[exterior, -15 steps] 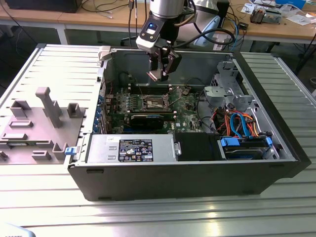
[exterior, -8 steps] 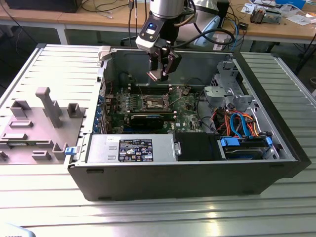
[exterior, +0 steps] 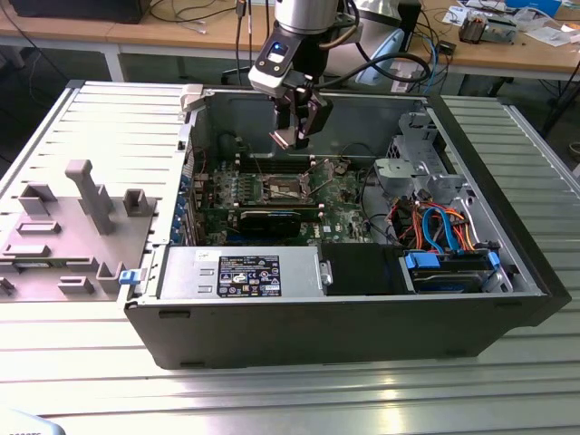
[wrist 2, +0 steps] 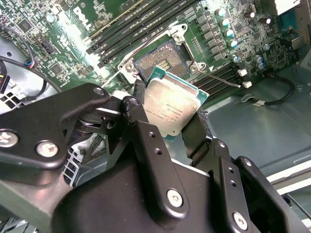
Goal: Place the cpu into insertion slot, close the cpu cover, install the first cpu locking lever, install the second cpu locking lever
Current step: 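Place the cpu into insertion slot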
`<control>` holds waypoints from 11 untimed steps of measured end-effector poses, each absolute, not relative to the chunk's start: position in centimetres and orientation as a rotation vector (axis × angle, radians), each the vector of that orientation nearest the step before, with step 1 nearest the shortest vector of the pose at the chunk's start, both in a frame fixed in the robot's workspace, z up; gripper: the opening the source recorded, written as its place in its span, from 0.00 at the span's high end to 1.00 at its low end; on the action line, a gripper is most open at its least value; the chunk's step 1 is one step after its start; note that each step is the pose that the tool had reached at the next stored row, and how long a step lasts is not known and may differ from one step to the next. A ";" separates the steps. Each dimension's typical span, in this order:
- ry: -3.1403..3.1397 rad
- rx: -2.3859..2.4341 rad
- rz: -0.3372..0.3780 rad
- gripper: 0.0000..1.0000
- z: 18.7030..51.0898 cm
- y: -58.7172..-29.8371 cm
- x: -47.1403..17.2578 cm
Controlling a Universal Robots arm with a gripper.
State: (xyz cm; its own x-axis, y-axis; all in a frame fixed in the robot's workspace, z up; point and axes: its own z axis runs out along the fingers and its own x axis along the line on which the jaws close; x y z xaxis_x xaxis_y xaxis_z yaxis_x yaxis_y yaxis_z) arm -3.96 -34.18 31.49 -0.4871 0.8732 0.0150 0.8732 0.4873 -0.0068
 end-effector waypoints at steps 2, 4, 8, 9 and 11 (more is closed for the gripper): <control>-2.692 -1.587 -0.003 0.45 31.5 -34.2 -4.0; -2.691 -1.590 -0.003 0.45 31.5 -34.2 -4.0; -2.687 -1.596 -0.003 0.45 31.5 -34.2 -4.0; -2.686 -1.597 -0.003 0.45 31.5 -34.2 -4.0; -2.685 -1.600 -0.003 0.45 31.5 -34.2 -4.0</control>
